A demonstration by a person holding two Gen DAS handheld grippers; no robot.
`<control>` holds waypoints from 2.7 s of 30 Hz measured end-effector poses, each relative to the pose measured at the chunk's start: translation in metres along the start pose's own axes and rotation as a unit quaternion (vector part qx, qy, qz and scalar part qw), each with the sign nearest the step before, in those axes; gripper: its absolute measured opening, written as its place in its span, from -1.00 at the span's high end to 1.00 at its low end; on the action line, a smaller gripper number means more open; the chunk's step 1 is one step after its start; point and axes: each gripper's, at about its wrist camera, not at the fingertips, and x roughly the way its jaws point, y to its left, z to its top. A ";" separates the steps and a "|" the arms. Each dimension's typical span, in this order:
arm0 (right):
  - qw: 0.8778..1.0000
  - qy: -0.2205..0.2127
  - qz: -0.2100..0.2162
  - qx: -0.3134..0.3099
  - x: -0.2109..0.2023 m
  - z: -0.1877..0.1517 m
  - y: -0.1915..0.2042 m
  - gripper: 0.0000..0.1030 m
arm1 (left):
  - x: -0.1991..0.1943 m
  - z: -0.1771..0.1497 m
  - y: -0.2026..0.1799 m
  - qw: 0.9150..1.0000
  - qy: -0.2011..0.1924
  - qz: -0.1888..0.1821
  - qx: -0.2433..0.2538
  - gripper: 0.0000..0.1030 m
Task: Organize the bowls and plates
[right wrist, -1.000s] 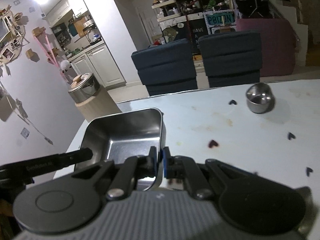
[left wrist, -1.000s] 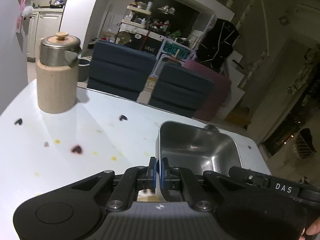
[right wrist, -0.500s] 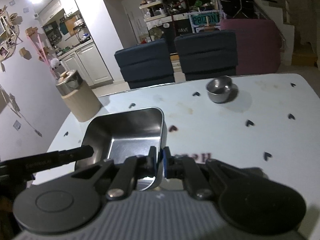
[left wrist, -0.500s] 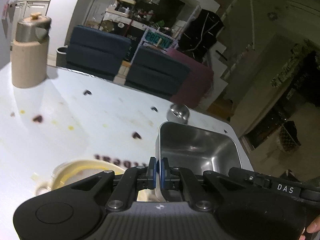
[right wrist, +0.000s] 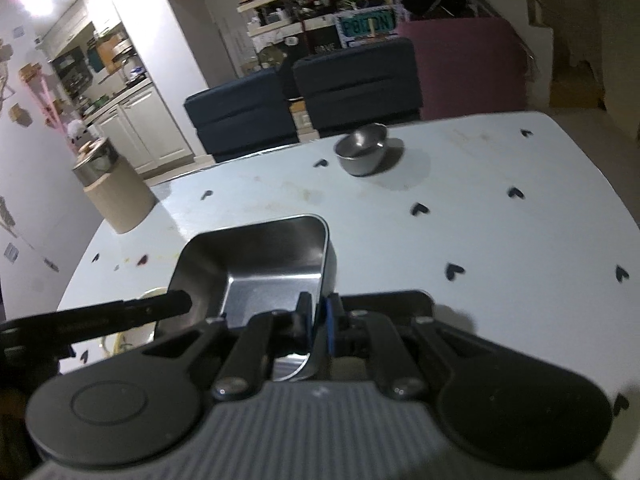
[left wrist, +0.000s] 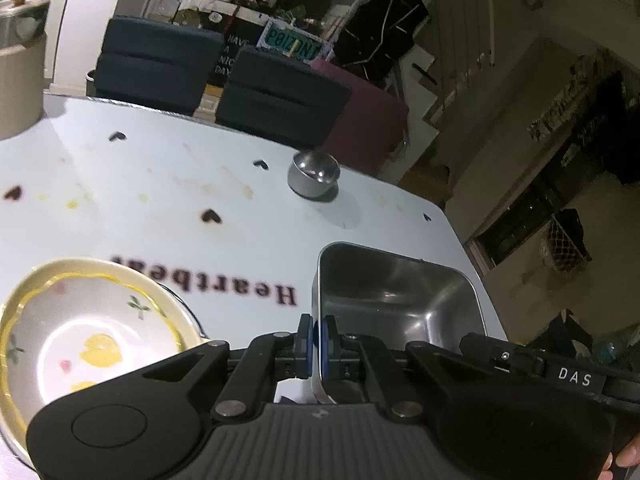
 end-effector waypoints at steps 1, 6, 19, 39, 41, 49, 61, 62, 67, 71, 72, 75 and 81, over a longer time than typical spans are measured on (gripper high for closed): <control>1.000 0.001 -0.002 0.004 0.002 0.000 -0.003 0.83 | 0.004 -0.001 -0.001 1.000 0.003 -0.001 0.000 0.93; 1.000 0.007 -0.010 0.017 0.009 0.002 -0.010 0.82 | 0.029 -0.009 -0.007 1.000 0.018 -0.001 0.005 0.94; 0.999 0.006 -0.041 -0.014 0.026 0.002 0.002 0.73 | 0.075 -0.024 -0.002 0.999 0.050 0.014 0.006 0.90; 0.997 0.024 -0.067 -0.032 0.037 0.000 -0.007 0.84 | 0.098 -0.036 0.002 0.996 0.081 0.023 0.009 0.88; 0.997 0.033 -0.070 -0.029 0.040 -0.001 -0.011 0.84 | 0.099 -0.036 0.003 0.996 0.082 0.022 0.005 0.88; 0.994 0.070 -0.088 -0.010 0.062 -0.006 -0.030 0.84 | 0.097 -0.038 0.003 0.997 0.080 0.022 0.006 0.88; 0.990 0.093 -0.102 -0.003 0.080 -0.010 -0.042 0.96 | 0.098 -0.037 0.005 0.996 0.084 0.015 0.010 0.91; 0.990 0.095 -0.102 -0.004 0.081 -0.011 -0.043 0.96 | 0.097 -0.036 0.006 0.996 0.084 0.013 0.009 0.91; 0.989 0.112 -0.099 0.001 0.090 -0.015 -0.048 0.96 | 0.096 -0.036 0.006 0.996 0.086 0.012 0.014 0.89; 0.988 0.120 -0.097 0.004 0.095 -0.018 -0.050 0.95 | 0.096 -0.036 0.005 0.996 0.087 0.012 0.015 0.88; 0.988 0.121 -0.096 0.005 0.096 -0.019 -0.051 0.95 | 0.096 -0.036 0.005 0.996 0.087 0.012 0.015 0.87; 0.988 0.122 -0.093 0.007 0.098 -0.019 -0.052 0.95 | 0.096 -0.036 0.005 0.996 0.088 0.013 0.017 0.87; 0.989 0.118 -0.086 0.020 0.100 -0.015 -0.060 0.95 | 0.097 -0.037 0.000 0.995 0.091 0.013 0.024 0.81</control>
